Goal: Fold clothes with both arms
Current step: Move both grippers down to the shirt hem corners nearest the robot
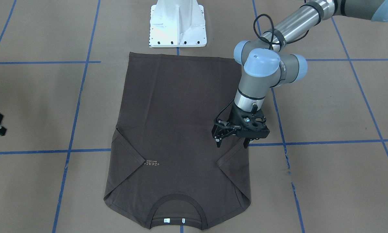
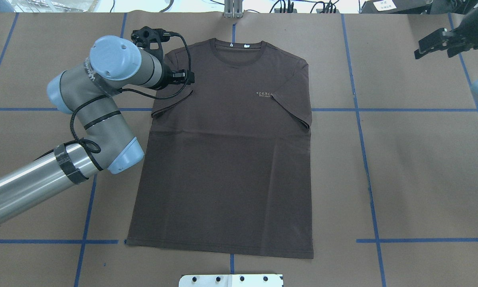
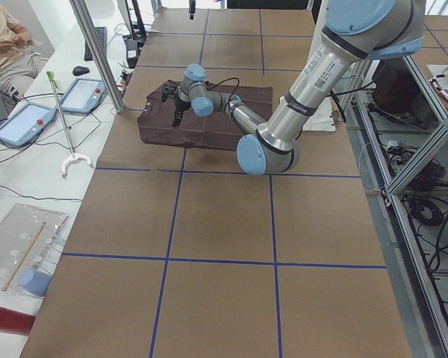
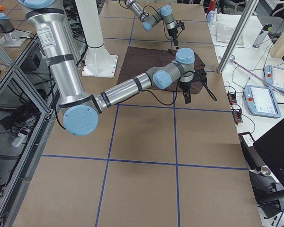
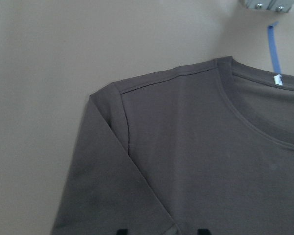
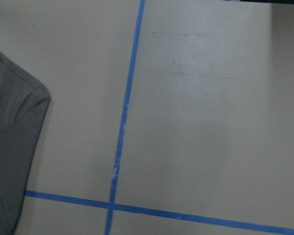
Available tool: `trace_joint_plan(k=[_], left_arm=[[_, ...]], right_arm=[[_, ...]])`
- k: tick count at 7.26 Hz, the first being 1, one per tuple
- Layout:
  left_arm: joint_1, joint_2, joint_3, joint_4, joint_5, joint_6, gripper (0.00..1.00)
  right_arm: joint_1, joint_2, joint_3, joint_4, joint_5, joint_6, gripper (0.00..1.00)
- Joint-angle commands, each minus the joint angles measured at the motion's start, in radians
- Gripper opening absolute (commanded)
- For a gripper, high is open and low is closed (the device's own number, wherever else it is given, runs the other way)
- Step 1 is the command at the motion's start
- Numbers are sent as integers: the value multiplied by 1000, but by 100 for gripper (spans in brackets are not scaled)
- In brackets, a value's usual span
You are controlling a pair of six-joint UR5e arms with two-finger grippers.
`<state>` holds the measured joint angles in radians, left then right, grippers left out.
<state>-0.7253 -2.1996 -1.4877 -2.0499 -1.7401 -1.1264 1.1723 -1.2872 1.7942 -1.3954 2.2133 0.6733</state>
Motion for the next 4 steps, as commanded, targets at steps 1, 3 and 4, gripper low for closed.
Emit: trace_joint_plan(k=[1, 3, 4], left_arm=[[16, 81, -118, -1, -12, -1, 100], [93, 194, -257, -4, -9, -18, 100], [133, 272, -325, -4, -4, -21, 100]], right_arm=[[-246, -41, 214, 0, -175, 394, 100], [-531, -124, 370, -2, -414, 688, 100], [-662, -179, 451, -2, -504, 821, 100]])
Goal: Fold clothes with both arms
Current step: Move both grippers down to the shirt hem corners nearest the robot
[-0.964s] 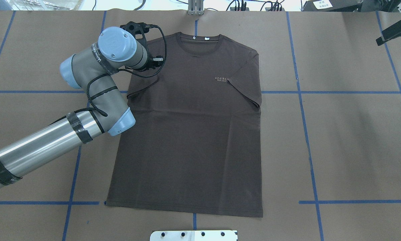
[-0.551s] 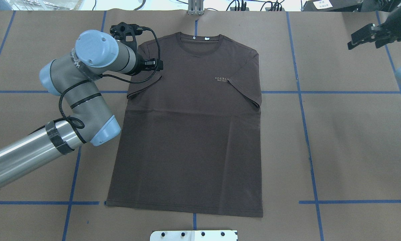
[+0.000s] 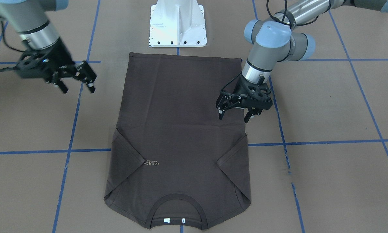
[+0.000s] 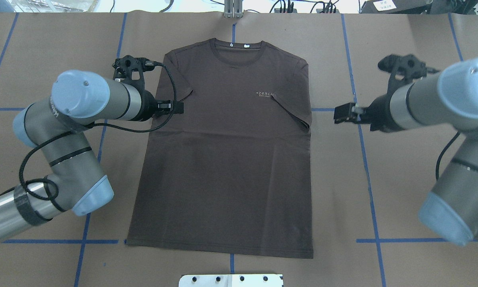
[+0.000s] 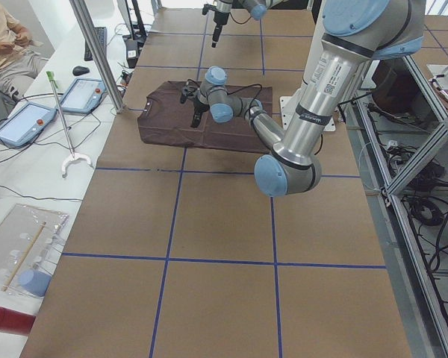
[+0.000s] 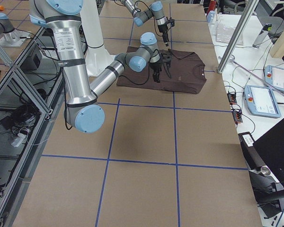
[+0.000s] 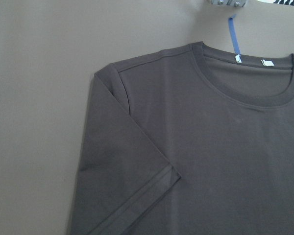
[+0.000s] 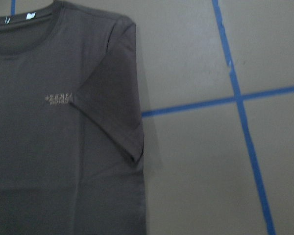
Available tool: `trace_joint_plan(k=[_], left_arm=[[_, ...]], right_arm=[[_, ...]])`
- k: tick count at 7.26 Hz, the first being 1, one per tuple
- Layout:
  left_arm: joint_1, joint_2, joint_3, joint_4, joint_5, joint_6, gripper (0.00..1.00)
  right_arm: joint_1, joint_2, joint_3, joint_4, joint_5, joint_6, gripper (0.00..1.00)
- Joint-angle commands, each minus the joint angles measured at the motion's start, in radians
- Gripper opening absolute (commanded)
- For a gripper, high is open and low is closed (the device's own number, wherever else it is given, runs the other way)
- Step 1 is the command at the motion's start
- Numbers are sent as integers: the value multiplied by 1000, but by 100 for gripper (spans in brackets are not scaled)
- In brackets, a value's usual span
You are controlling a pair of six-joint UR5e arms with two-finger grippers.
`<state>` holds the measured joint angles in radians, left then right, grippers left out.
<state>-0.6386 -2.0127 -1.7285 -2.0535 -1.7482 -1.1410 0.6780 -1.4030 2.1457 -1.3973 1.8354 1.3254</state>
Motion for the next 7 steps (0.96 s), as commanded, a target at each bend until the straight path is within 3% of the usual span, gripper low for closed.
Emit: trace_joint_plan(k=[1, 2, 4, 6, 7], left_arm=[[84, 147, -156, -3, 7, -69, 100], [152, 204, -211, -2, 37, -179, 100], [279, 310, -290, 0, 117, -215, 100], [374, 376, -304, 0, 171, -302, 100], [414, 387, -304, 1, 174, -350, 91]], right_arm=[[-295, -121, 171, 0, -198, 267, 98], [-428, -138, 183, 0, -347, 394, 97], [-588, -154, 183, -2, -496, 516, 93], [-647, -157, 181, -3, -551, 529, 94], [-652, -157, 181, -5, -555, 529, 95]])
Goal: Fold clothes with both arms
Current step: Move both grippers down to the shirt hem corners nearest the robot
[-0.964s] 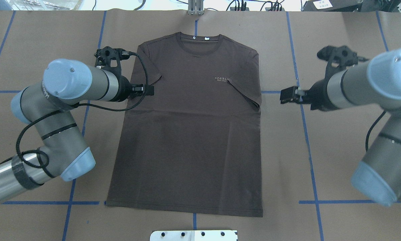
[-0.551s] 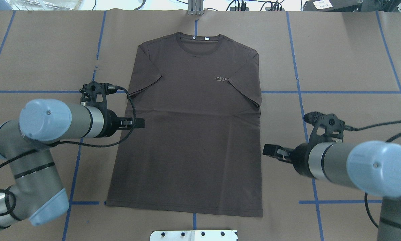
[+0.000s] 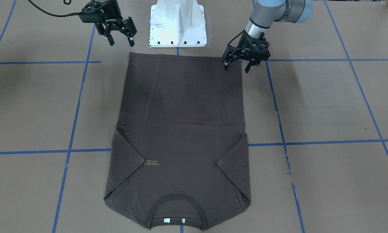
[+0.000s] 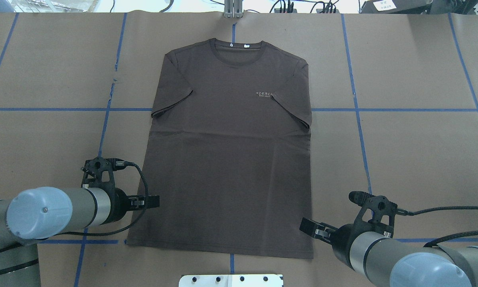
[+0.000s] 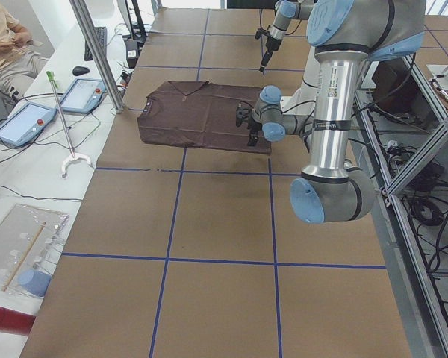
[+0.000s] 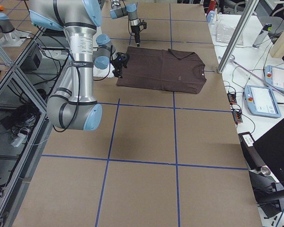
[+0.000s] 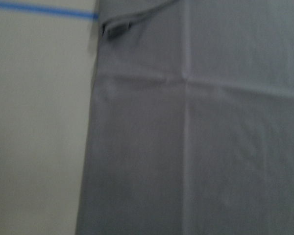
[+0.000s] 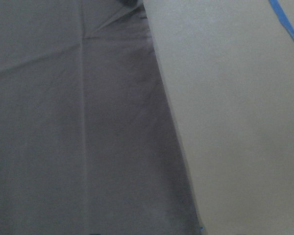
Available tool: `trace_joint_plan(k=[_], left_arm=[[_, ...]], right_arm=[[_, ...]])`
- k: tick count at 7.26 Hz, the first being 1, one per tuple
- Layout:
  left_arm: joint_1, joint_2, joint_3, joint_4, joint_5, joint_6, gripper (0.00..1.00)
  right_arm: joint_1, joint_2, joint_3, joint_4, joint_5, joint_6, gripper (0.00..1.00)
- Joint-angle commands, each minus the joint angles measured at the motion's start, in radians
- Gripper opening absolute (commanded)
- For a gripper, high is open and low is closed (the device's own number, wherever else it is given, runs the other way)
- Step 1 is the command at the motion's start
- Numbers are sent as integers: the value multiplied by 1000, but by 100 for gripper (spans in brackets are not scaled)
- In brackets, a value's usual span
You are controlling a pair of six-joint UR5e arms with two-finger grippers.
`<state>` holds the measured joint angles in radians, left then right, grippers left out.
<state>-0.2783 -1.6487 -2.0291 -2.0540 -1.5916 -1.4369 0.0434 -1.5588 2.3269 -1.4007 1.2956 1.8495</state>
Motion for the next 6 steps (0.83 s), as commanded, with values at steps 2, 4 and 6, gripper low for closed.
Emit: trace_joint_plan(k=[2, 4, 6], left_arm=[[125, 40, -2, 3, 33, -106, 83], [131, 67, -2, 3, 33, -112, 81], [133, 72, -3, 3, 33, -115, 79]], right_arm=[[-27, -3, -1, -3, -16, 8, 95], [-30, -3, -1, -3, -22, 8, 95], [-31, -3, -1, -3, -25, 8, 95]])
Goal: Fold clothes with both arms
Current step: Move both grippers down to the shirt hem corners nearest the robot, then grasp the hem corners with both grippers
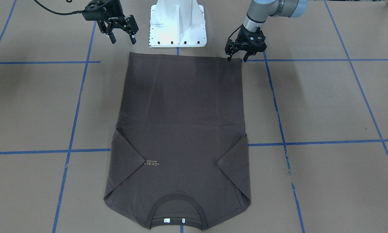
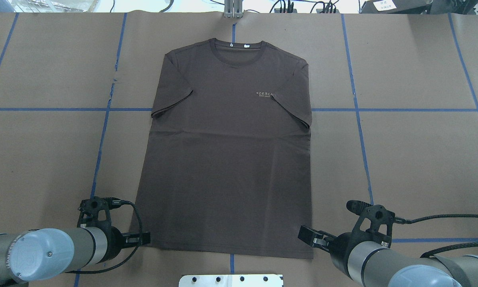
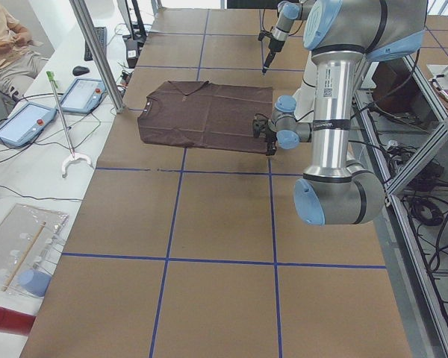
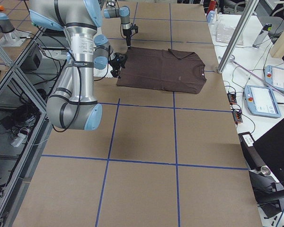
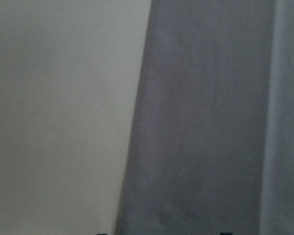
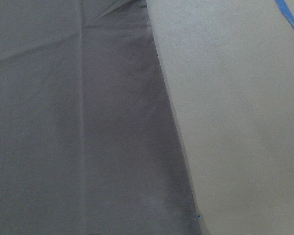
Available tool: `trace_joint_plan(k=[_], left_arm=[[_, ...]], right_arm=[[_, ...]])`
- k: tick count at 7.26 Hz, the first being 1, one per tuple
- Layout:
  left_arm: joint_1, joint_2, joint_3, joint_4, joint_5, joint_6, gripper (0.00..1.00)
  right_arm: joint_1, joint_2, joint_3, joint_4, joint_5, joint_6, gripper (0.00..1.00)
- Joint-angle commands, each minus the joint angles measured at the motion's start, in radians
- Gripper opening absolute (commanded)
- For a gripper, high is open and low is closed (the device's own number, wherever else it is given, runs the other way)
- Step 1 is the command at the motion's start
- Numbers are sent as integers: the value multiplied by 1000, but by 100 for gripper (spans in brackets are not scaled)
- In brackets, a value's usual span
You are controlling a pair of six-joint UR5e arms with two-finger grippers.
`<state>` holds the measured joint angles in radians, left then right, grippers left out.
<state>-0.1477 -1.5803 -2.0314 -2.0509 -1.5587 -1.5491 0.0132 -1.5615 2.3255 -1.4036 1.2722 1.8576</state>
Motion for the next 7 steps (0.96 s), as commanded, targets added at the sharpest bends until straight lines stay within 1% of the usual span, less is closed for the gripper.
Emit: trace_joint_plan(k=[1, 2, 4, 5, 6, 7], left_arm=[[13, 2, 0, 0, 2, -41, 64], [14, 2, 0, 0, 2, -51, 50], [17, 2, 0, 0, 3, -52, 44], [19, 2, 0, 0, 9, -68, 26], [19, 2, -1, 0, 20, -71, 0], [19, 2, -1, 0, 20, -74, 0]], right_arm=[[-1, -3, 0, 0, -2, 0, 95], [-1, -3, 0, 0, -2, 0, 95], [-1, -3, 0, 0, -2, 0, 96], [-1, -3, 0, -2, -2, 0, 96], [-2, -3, -3, -2, -2, 0, 96], [-16, -3, -9, -3, -16, 5, 95]])
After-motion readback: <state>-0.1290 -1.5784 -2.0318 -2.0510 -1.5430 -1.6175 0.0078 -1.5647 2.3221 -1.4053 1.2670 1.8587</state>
